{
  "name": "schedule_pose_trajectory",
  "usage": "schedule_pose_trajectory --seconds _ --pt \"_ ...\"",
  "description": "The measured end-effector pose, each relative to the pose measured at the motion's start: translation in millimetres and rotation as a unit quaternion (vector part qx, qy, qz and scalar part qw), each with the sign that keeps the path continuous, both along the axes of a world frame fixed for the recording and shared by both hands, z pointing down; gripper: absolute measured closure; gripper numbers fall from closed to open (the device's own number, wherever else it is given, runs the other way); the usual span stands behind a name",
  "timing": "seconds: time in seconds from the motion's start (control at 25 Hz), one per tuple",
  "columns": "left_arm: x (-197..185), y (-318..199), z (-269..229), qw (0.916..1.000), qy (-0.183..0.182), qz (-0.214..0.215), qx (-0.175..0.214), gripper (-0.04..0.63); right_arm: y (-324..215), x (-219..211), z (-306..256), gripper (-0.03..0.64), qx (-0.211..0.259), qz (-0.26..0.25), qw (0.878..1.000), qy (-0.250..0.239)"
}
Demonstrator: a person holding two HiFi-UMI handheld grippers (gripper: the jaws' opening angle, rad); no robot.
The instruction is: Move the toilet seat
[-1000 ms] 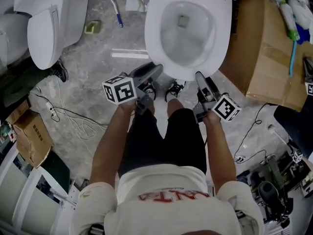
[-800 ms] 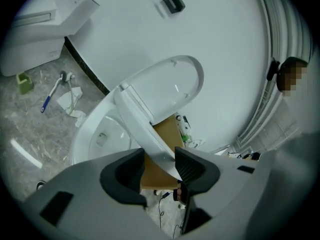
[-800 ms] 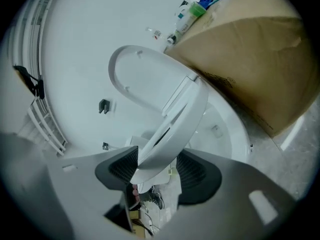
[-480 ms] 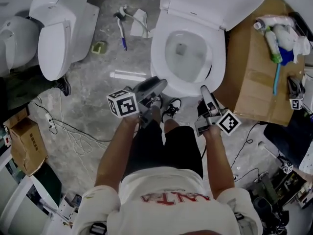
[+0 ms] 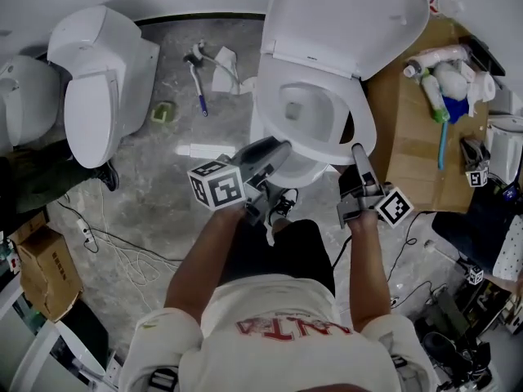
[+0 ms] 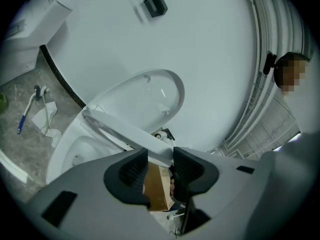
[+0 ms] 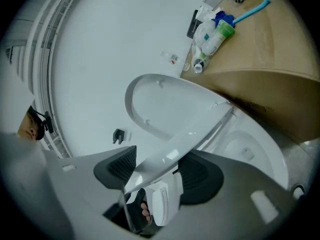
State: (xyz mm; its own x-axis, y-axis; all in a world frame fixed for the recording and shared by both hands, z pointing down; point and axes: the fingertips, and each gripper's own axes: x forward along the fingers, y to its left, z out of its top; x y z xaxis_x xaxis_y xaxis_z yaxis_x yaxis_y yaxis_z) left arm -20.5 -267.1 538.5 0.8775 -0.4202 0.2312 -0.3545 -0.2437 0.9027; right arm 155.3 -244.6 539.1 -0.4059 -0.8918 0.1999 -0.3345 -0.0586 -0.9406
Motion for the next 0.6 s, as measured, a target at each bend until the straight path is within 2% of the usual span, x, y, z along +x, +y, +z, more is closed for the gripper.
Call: schedule_pose_trajectory --seconds 0.2,0.36,0.6 --pt "6 -20 -13 1.0 0.002 0.001 -0.008 0.431 -20 7 -11 0.354 -0.012 0.002 1.0 -0.01" --pt "14 -31 -20 0.9994 0.007 0.0 -0.033 0.431 -35 15 -15 0.353 -0.04 -0.012 0.999 -0.011" --pt "20 -52 -29 0.9993 -0.015 -0.011 -0.031 0.431 -52 21 -25 0.35 -0.055 -0.03 0.998 -0.029"
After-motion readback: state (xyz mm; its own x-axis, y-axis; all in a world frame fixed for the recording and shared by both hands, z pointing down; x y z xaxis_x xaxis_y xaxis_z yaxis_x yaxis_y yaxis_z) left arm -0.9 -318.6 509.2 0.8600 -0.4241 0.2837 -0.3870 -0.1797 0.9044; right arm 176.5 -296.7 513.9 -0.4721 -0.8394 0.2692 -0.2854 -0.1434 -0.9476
